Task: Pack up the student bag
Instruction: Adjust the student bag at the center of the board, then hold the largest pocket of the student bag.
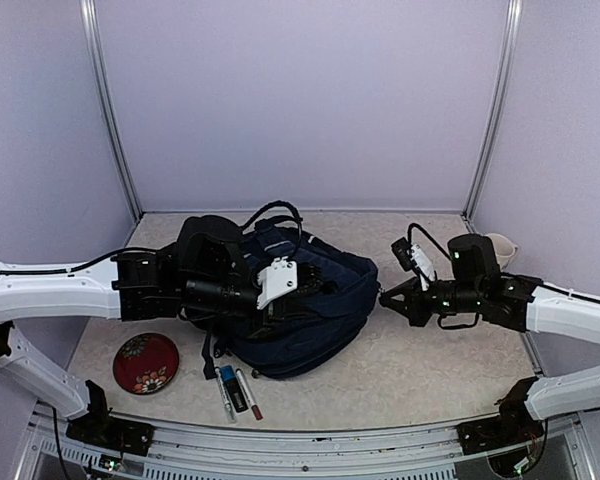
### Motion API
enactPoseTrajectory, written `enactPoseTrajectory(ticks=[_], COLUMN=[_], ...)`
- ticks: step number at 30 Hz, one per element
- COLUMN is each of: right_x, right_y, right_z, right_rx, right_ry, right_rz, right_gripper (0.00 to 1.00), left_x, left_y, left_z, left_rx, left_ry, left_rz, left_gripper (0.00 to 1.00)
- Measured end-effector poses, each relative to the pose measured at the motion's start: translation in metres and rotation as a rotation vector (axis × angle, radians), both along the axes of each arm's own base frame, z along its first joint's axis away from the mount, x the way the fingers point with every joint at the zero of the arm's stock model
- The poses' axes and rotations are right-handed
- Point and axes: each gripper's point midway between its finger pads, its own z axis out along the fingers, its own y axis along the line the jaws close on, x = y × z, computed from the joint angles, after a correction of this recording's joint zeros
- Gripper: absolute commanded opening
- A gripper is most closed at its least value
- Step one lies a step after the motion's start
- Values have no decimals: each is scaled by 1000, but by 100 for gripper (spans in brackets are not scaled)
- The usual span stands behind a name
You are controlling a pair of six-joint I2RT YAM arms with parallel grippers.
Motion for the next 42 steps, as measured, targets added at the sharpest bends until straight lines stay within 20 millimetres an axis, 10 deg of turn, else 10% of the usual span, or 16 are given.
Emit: enactPoseTrajectory(ticks=[12, 25, 37, 42], right_x=[16, 21, 5, 3], right_y=[-25, -9, 47, 59], right_z=[123, 75, 67, 57], right_rx=[-37, -134, -59, -11], right_ry=[-264, -160, -130, -93], right_rz=[-47, 43, 140, 138], right_gripper=[0, 0, 0, 0], left_x=[29, 13, -31, -15], left_y=[-3, 13, -28, -52], left_z=[87, 41, 104, 62], left_rx=[-324, -178, -251, -180], left_ry=[90, 156, 99, 147], left_rz=[-68, 60, 34, 176], left_gripper=[0, 98, 99, 97])
